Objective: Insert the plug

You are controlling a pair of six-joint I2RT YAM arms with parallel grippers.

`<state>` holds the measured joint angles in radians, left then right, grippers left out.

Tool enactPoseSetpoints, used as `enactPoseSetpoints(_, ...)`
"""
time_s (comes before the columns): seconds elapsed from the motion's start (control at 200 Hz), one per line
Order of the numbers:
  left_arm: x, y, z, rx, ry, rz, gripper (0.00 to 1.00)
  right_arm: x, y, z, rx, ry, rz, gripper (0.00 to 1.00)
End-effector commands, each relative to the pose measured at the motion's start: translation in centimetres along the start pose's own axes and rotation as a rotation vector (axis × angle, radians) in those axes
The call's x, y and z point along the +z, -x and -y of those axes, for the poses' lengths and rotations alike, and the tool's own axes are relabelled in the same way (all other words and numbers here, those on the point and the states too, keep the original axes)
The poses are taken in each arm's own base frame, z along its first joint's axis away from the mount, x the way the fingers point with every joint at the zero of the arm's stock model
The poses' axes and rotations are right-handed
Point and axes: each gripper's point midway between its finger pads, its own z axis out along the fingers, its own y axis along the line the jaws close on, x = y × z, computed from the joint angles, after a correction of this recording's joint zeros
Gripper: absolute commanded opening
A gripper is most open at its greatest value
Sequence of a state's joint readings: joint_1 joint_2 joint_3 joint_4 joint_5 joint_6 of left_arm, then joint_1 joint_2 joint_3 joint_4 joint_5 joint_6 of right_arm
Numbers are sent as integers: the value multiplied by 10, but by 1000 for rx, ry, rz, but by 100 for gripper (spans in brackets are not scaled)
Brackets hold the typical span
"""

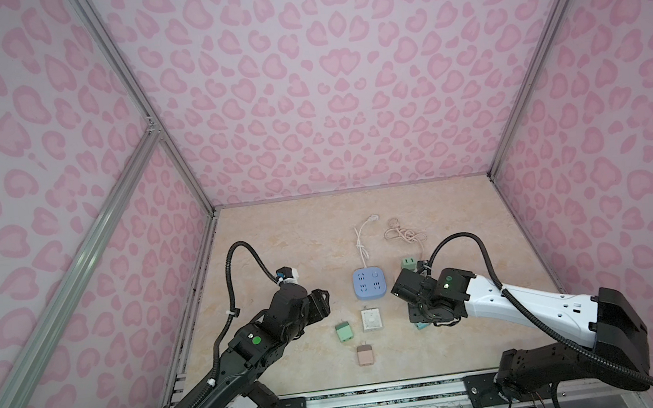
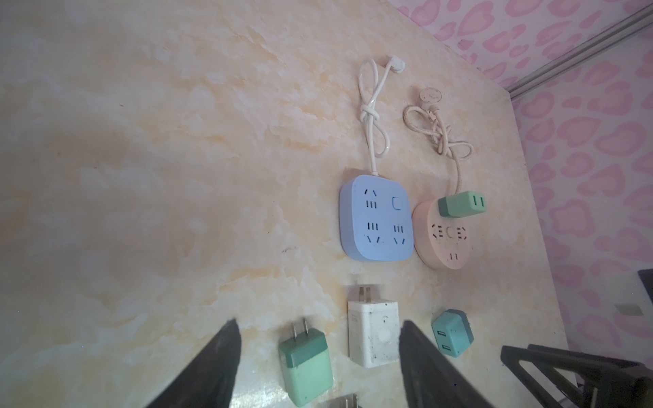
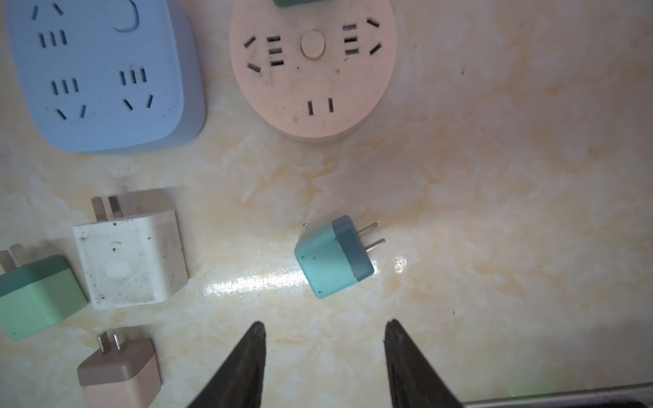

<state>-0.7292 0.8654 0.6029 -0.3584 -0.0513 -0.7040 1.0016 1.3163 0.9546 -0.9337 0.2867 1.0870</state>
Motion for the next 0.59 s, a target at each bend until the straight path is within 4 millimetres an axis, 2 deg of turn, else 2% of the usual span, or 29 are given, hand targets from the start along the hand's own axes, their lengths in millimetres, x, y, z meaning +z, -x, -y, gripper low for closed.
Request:
enactPoseSetpoints(0.0, 2, 0, 46, 114, -172, -39, 70, 0, -2, 18, 21, -15, -33, 52)
enactPoseSetpoints(0.13, 9, -21, 73, 297, -169, -114, 69, -5, 10, 39, 100, 64, -75, 50)
enactPoseSetpoints(0.295, 30, -45, 107, 413, -187, -181, 65, -29, 38, 83, 197, 69, 49, 48)
enactPoseSetpoints(0.375, 41, -60, 127, 502, -183, -220, 64, -40, 44, 100, 240, 74, 80, 47)
enactPoseSetpoints(0.515, 64, -97, 159, 698, -147, -313, 63, -51, 46, 116, 241, 51, 67, 46)
enactPoseSetpoints(0.59, 75, -115, 169, 770, -136, -357, 62, -54, 46, 119, 240, 51, 76, 46)
